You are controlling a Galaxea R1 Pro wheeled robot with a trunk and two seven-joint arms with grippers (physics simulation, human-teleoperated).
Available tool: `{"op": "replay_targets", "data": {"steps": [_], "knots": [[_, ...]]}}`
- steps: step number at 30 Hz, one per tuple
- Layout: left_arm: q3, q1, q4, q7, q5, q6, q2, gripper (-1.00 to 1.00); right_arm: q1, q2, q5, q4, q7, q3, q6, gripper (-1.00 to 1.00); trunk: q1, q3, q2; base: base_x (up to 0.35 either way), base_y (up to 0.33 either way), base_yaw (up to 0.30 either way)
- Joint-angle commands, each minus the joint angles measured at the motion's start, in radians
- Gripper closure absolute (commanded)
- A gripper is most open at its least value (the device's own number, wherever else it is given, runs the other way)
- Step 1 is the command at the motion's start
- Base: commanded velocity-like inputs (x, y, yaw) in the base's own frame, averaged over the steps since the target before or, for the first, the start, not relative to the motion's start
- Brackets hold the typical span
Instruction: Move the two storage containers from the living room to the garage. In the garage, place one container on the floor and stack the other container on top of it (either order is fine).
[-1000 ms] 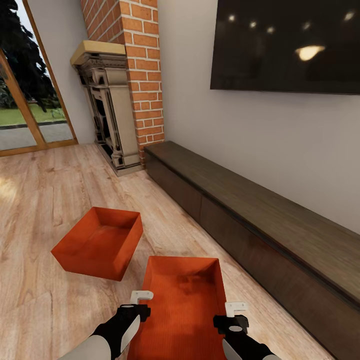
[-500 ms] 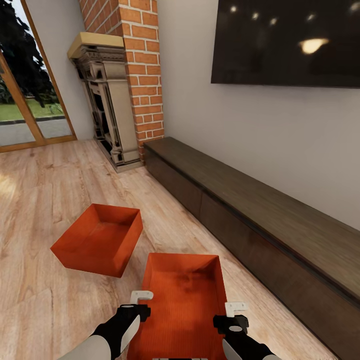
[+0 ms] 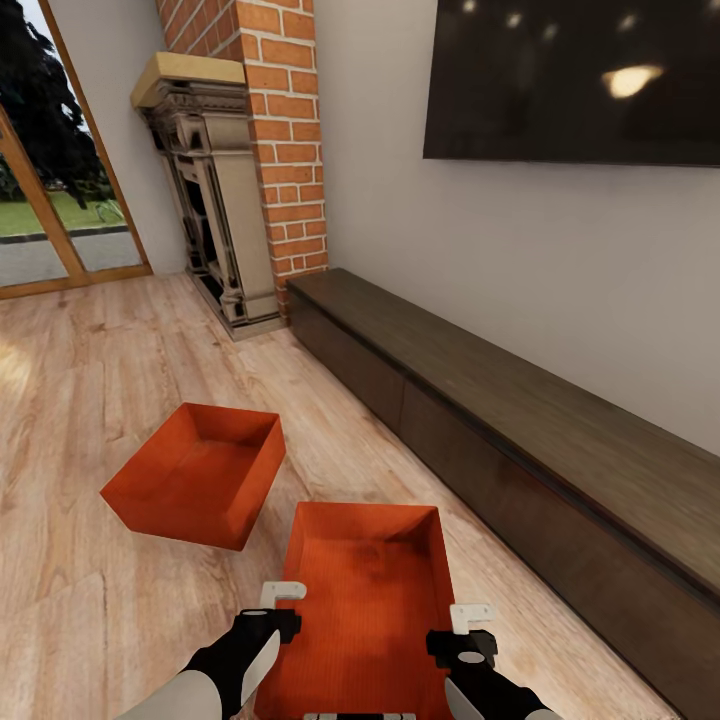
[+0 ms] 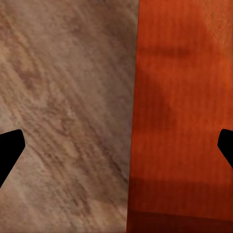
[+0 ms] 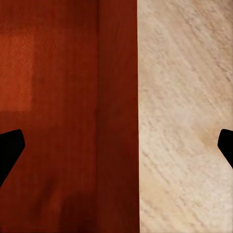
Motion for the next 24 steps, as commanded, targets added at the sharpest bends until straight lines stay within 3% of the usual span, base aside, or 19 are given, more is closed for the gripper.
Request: {"op": "replay_targets", "data": {"steps": [1,24], "knots": [[-0.008,0.000,-0.002,0.006,0.006,0.006,0.000,-1.00,-0.001,0.000,-0.009,-0.001,-0.006,0.009,0.000,-1.00,0.000,-0.001,0.000,0.000,0.000,0.000],[-0.008,0.000,-0.002,0.005,0.006,0.007,0.001,-1.00,-0.001,0.000,-0.009,-0.001,-0.006,0.009,0.000,-1.00,0.000,-0.005,-0.001,0.000,0.000,0.000]]}}
